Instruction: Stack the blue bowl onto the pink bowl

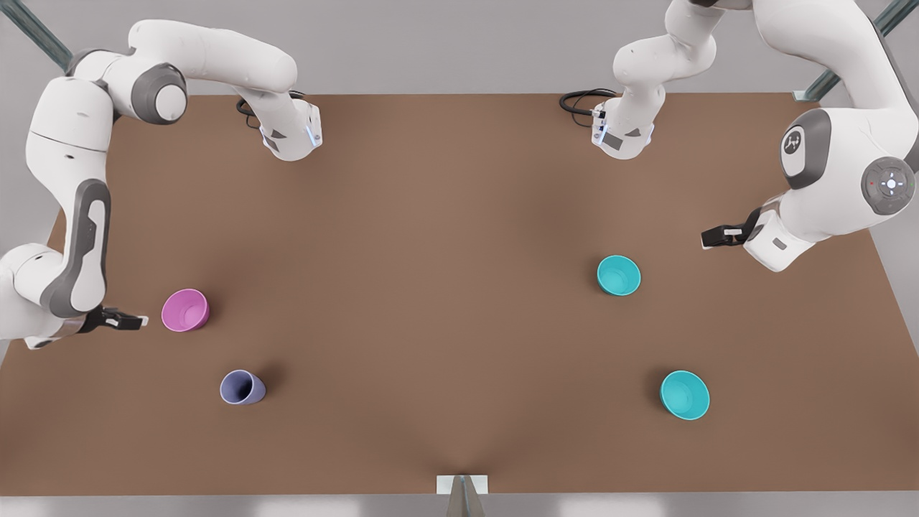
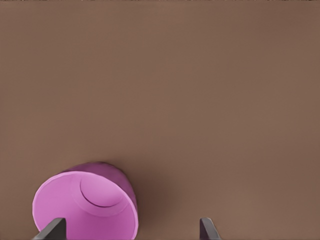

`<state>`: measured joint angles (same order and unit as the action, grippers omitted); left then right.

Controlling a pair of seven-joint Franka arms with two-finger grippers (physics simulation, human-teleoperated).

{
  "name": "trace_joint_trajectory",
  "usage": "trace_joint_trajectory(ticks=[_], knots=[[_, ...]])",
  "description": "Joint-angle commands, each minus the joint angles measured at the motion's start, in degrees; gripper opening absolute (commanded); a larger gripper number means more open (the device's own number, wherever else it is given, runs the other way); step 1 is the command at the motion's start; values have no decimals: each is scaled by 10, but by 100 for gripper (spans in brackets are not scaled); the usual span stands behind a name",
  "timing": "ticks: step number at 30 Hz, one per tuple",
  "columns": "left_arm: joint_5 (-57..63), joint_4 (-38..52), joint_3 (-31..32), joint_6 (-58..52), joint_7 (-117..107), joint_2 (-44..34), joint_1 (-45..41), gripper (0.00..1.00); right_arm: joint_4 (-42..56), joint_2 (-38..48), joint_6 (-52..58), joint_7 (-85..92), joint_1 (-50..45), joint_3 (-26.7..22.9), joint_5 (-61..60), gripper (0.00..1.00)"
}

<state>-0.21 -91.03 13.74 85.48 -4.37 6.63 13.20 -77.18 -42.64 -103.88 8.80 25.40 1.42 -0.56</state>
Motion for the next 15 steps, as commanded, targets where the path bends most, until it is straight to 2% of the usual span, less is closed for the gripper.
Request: trace_joint_trajectory(ticks=[1,3,5,15], knots=[[0,1,1,-1,-2,0,0,100,-24,3,-106,84,2,1,-20,100],[0,1,1,0,-2,0,0,100,-71,20,-135,84,2,1,-47,100],[0,0,1,0,-2,1,0,100,-152,54,-215,97,2,2,-52,100],[1,1,1,0,-2,1,2,100,-226,55,-291,124,8,-1,-71,100]])
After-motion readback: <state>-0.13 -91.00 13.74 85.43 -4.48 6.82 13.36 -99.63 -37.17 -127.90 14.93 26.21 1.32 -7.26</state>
